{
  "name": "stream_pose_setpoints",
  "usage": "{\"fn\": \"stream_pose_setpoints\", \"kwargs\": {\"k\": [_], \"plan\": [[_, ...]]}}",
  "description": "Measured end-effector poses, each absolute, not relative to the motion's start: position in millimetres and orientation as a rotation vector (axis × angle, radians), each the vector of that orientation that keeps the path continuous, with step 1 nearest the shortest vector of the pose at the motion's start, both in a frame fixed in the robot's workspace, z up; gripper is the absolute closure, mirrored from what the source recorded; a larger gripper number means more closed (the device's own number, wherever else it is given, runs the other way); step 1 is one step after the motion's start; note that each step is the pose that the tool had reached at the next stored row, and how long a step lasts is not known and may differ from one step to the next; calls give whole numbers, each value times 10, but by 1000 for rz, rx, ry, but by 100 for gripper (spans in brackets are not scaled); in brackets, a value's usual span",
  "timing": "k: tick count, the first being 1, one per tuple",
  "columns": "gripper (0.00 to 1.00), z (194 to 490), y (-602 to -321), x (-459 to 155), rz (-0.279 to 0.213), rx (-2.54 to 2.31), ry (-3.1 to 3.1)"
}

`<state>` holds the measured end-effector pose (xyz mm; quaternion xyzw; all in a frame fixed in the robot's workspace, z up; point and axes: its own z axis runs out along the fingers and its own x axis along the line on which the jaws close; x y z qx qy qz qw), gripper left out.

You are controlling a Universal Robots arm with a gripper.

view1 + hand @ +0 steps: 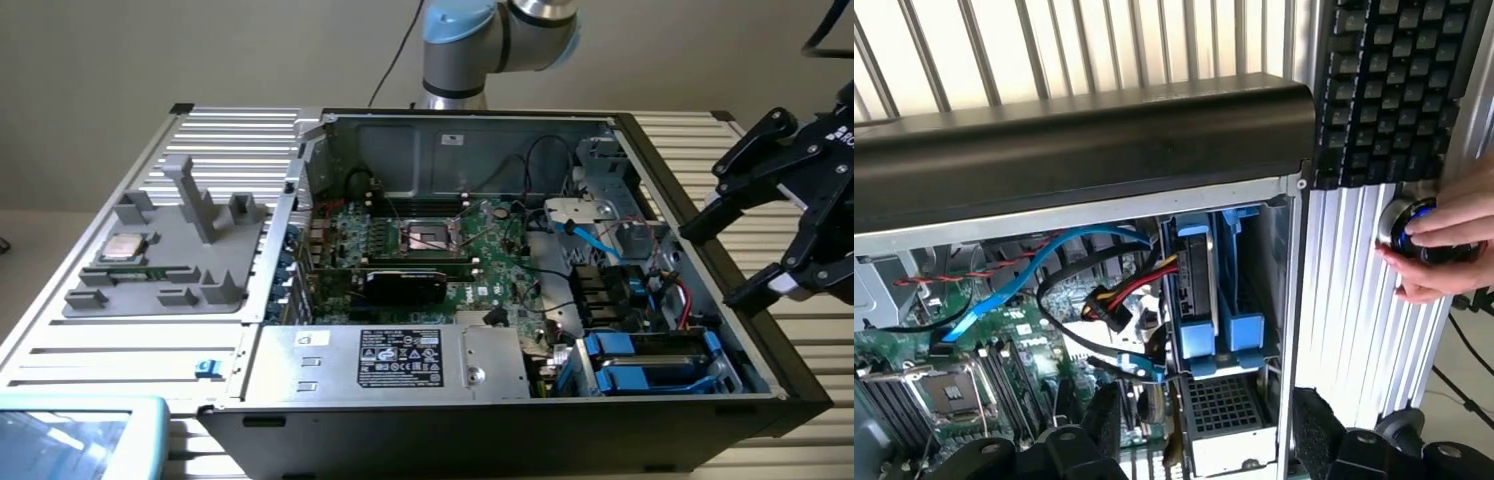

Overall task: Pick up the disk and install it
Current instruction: 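Insert the first disk wire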

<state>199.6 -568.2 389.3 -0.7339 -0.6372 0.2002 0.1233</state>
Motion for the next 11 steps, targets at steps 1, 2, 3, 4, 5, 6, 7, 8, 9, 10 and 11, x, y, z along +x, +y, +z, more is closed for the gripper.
{"fn": "stream_pose_setpoints", "kwargs": {"k": [1, 2, 3, 4, 5, 6, 7, 8, 9, 10, 11], "plan": [[22, 3893, -5682, 1973, 570, -2150, -1866], [22, 3893, -5682, 1949, 558, -2159, -1872], [22, 3893, -5682, 1926, 546, -2167, -1879], [22, 3893, -5682, 1903, 535, -2174, -1884], [22, 3893, -5682, 1881, 524, -2182, -1890], [22, 3893, -5682, 1858, 511, -2191, -1897], [22, 3893, -5682, 1838, 498, -2199, -1903], [22, 3893, -5682, 1817, 483, -2209, -1910], [22, 3893, -5682, 1797, 468, -2218, -1918], [22, 3893, -5682, 1775, 453, -2228, -1925], [22, 3893, -5682, 1754, 439, -2237, -1932]]}}
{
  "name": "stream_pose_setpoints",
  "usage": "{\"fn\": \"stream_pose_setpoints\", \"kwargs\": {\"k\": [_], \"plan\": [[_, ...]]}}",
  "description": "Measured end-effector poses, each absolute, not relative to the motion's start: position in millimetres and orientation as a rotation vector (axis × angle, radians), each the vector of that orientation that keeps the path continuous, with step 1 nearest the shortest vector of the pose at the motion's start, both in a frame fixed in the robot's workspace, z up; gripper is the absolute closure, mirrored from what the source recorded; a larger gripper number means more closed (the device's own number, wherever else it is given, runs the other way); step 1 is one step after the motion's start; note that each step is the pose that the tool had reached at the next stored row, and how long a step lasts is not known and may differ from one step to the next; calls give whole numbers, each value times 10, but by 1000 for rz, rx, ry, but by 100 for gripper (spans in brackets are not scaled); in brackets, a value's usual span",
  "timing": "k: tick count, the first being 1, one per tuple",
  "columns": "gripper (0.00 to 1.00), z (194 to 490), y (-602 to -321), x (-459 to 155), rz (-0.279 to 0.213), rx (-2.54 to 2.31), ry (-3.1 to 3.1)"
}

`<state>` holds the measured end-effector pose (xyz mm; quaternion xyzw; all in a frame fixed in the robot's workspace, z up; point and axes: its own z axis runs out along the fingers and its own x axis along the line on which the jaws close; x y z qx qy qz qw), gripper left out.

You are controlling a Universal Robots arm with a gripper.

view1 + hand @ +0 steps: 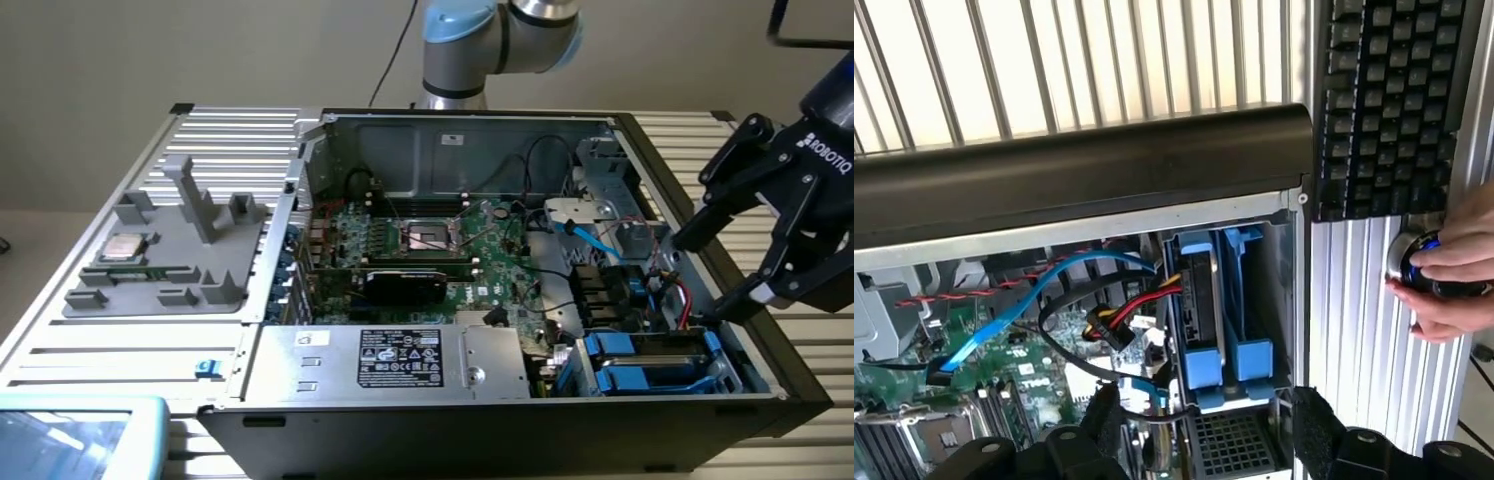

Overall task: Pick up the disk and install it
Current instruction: 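Insert the first disk wire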

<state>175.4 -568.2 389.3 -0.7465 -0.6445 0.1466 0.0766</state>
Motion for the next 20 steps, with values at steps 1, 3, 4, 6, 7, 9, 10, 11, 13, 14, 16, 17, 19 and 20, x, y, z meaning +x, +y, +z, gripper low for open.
{"fn": "stream_pose_setpoints", "kwargs": {"k": [1, 3, 4, 6, 7, 9, 10, 11, 13, 14, 16, 17, 19, 20], "plan": [[22, 3893, -5682, 1732, 427, -2246, -1938], [22, 3893, -5682, 1688, 402, -2264, -1951], [22, 3892, -5682, 1666, 390, -2273, -1957], [22, 3893, -5682, 1623, 370, -2290, -1969], [22, 3893, -5682, 1600, 361, -2299, -1975], [22, 3892, -5682, 1556, 344, -2316, -1986], [22, 3891, -5682, 1535, 336, -2325, -1992], [22, 3891, -5682, 1515, 329, -2334, -1998], [22, 3890, -5682, 1475, 320, -2351, -2009], [22, 3889, -5682, 1457, 319, -2359, -2014], [22, 3888, -5682, 1428, 322, -2372, -2022], [22, 3888, -5682, 1425, 322, -2372, -2024], [22, 3888, -5682, 1425, 322, -2372, -2024], [22, 3888, -5682, 1414, 322, -2373, -2024]]}}
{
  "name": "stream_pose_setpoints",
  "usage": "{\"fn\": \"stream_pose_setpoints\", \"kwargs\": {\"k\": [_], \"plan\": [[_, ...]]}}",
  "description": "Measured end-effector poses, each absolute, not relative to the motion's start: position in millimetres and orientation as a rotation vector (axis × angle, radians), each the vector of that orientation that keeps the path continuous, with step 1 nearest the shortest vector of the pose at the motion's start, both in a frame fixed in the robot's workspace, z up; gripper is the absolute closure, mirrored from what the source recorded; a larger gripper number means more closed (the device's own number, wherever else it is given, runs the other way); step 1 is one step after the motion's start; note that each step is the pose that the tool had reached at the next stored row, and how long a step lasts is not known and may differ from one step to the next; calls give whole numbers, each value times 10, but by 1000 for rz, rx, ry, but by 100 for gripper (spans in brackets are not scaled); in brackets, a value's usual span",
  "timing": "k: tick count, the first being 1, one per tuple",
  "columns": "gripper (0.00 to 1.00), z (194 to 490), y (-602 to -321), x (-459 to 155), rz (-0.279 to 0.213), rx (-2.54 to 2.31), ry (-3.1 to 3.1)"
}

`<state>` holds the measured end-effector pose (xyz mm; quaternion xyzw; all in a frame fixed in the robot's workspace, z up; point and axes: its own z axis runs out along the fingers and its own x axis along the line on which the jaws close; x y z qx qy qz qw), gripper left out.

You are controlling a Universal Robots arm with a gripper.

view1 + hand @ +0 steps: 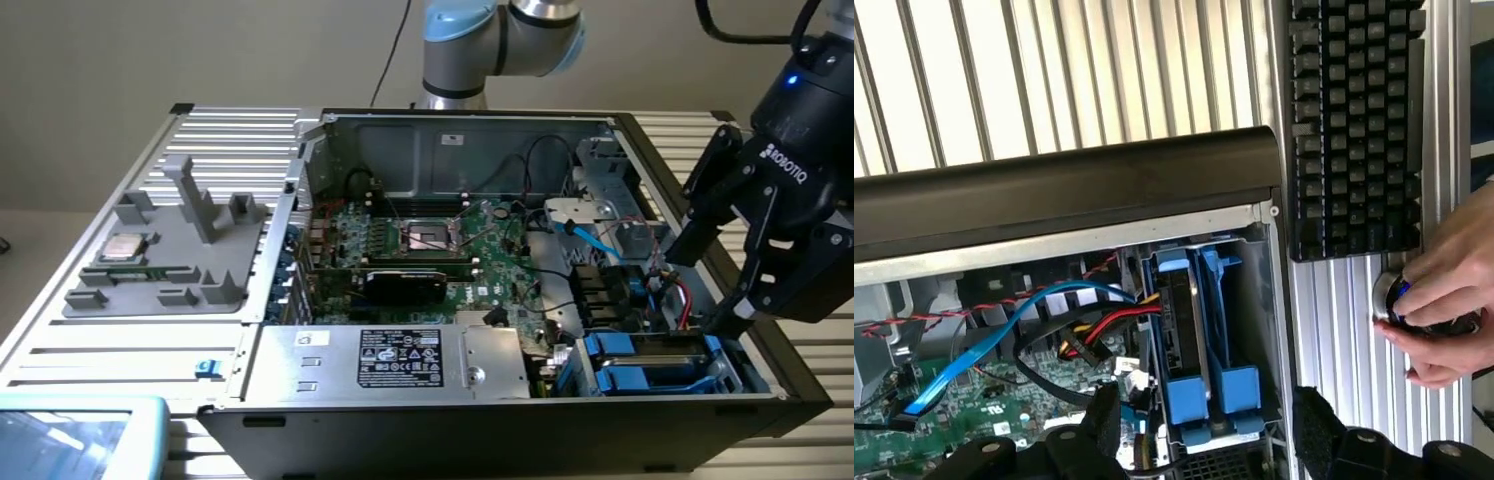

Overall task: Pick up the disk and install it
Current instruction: 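Insert the first disk wire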

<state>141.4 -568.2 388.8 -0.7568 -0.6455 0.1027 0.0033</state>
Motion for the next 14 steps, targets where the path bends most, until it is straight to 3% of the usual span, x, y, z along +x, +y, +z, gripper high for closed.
{"fn": "stream_pose_setpoints", "kwargs": {"k": [14], "plan": [[22, 3886, -5680, 1224, 243, -2514, -2112]]}}
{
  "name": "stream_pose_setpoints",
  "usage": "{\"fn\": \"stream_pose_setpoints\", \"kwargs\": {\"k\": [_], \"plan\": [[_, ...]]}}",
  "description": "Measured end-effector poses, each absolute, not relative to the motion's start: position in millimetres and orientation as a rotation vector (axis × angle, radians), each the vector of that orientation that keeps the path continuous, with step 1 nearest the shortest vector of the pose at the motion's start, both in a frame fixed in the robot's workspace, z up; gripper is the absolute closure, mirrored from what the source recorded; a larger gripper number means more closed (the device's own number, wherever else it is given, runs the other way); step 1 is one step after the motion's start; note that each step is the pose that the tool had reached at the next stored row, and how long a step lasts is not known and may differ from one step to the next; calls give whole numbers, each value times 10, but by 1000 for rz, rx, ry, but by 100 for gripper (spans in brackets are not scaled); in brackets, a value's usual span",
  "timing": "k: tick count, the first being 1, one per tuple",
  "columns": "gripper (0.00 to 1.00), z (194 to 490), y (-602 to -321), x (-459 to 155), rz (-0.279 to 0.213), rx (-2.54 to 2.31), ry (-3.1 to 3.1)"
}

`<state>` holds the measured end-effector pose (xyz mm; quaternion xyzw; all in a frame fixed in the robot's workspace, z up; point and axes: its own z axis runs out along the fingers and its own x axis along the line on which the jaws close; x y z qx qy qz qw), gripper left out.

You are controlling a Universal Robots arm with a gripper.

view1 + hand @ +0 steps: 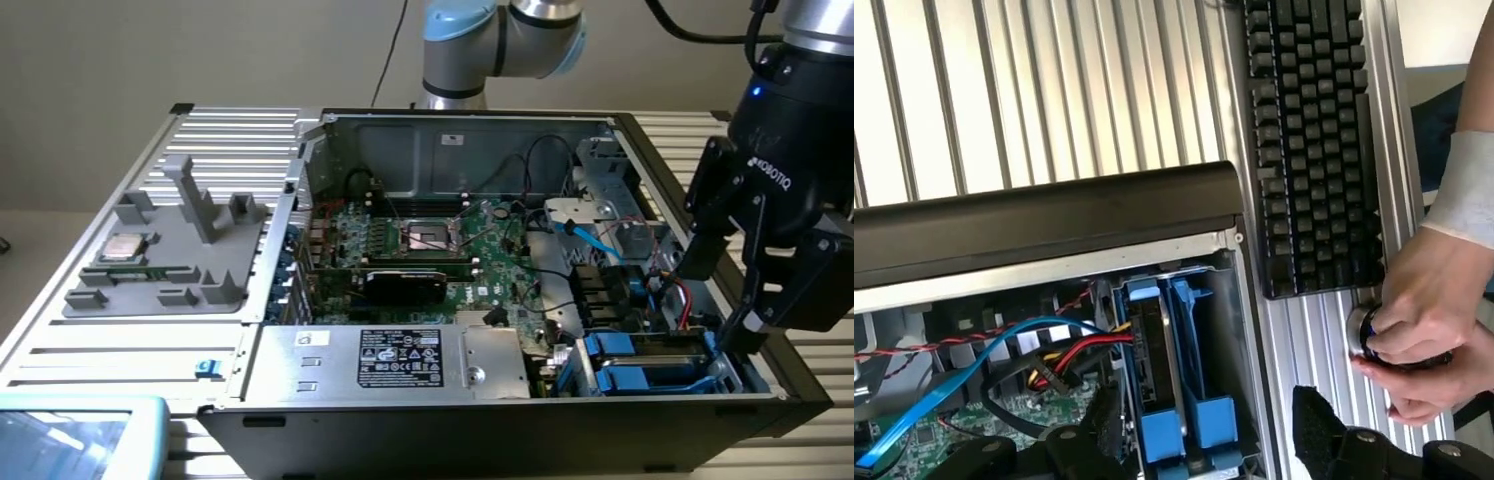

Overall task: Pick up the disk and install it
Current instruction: 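Insert the first disk wire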

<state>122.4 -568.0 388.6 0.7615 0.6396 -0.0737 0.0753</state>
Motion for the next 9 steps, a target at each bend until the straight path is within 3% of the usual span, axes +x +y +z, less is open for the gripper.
{"fn": "stream_pose_setpoints", "kwargs": {"k": [9], "plan": [[22, 3887, -5675, 1191, -224, 2274, 1909]]}}
